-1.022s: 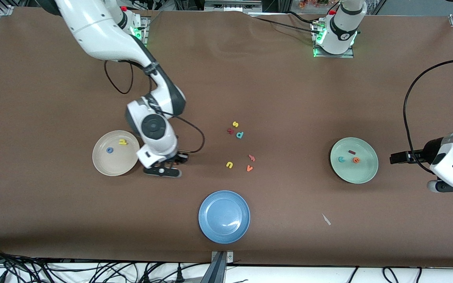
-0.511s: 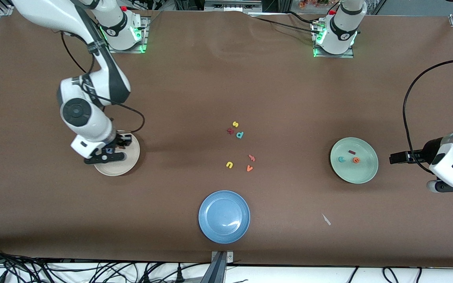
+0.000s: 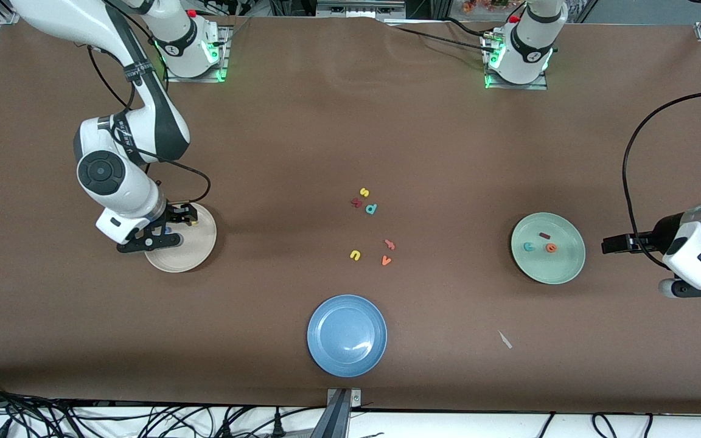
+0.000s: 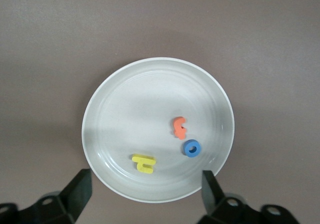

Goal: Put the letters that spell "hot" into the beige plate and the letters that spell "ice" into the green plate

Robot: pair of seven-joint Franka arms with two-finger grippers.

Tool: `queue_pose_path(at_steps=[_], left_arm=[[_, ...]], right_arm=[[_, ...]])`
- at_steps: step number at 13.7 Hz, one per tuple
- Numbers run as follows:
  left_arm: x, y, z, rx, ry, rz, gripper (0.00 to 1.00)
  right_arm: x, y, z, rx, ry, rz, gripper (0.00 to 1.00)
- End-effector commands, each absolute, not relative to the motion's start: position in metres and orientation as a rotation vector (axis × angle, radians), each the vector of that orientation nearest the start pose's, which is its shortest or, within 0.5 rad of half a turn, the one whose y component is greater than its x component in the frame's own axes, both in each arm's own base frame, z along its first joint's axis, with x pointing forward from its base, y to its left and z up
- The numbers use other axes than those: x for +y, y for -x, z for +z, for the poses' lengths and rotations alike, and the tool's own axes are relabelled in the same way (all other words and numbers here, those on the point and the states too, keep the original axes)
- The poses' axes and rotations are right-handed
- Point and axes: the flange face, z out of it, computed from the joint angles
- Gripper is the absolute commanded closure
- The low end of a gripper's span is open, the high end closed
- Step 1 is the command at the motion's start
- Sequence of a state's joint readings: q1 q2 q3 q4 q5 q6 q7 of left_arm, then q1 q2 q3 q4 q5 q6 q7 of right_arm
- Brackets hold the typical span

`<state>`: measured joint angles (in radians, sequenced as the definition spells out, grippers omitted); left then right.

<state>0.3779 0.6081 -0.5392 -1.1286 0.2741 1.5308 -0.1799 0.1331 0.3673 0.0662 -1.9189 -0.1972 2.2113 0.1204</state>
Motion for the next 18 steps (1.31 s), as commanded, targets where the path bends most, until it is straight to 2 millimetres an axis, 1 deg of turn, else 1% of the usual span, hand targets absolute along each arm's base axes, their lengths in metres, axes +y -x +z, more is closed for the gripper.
queue_pose_path(at_steps=[1, 2, 4, 5, 7, 8, 9, 10, 12, 13, 14, 15, 16, 18], left_arm=[[0.018, -0.696, 0.481, -0.119, 3.115, 0.216, 0.0], [0.019, -0.696, 0.481, -0.121, 3.114, 0.216, 0.0], [0.019, -0.696, 0.481, -0.121, 3.114, 0.216, 0.0], [0.018, -0.696, 0.481, -0.119, 3.115, 0.214, 0.0], [0.019, -0.696, 0.482, -0.12, 3.116, 0.211, 0.0], [0.019, -0.696, 0.481, -0.119, 3.115, 0.214, 0.0], [0.019, -0.696, 0.482, -0.118, 3.119, 0.212, 0.0], [0.019, -0.697, 0.483, -0.106, 3.119, 0.207, 0.0], [0.022, -0.698, 0.484, -0.081, 3.105, 0.195, 0.0], [0.022, -0.698, 0.485, -0.021, 3.107, 0.194, 0.0], [0.023, -0.698, 0.485, 0.0, 3.108, 0.194, 0.0], [0.023, -0.698, 0.484, 0.001, 3.106, 0.199, 0.0], [0.023, -0.698, 0.484, 0.0, 3.106, 0.199, 0.0], [0.023, -0.698, 0.484, 0.0, 3.106, 0.198, 0.0]], right_arm=[[0.114, -0.6, 0.325, -0.267, 3.222, 0.04, 0.01], [0.114, -0.599, 0.345, -0.241, 3.2, -0.001, 0.01], [0.114, -0.595, 0.389, -0.23, 3.205, 0.015, 0.01], [0.113, -0.593, 0.413, -0.216, 3.209, 0.042, 0.01], [0.112, -0.586, 0.465, -0.174, 3.163, 0.06, 0.0], [0.107, -0.583, 0.487, -0.158, 3.162, 0.07, 0.0], [0.104, -0.58, 0.505, -0.172, 3.161, 0.073, 0.0], [0.096, -0.581, 0.515, -0.157, 3.161, 0.071, 0.0], [0.092, -0.578, 0.532, -0.141, 3.162, 0.037, 0.0], [0.088, -0.578, 0.533, -0.129, 3.163, 0.035, 0.0], [0.086, -0.579, 0.536, -0.129, 3.162, 0.028, 0.0], [0.085, -0.579, 0.535, -0.121, 3.154, 0.036, 0.0], [0.088, -0.578, 0.535, -0.108, 3.117, 0.054, 0.0], [0.085, -0.577, 0.538, -0.083, 3.081, 0.083, 0.0]])
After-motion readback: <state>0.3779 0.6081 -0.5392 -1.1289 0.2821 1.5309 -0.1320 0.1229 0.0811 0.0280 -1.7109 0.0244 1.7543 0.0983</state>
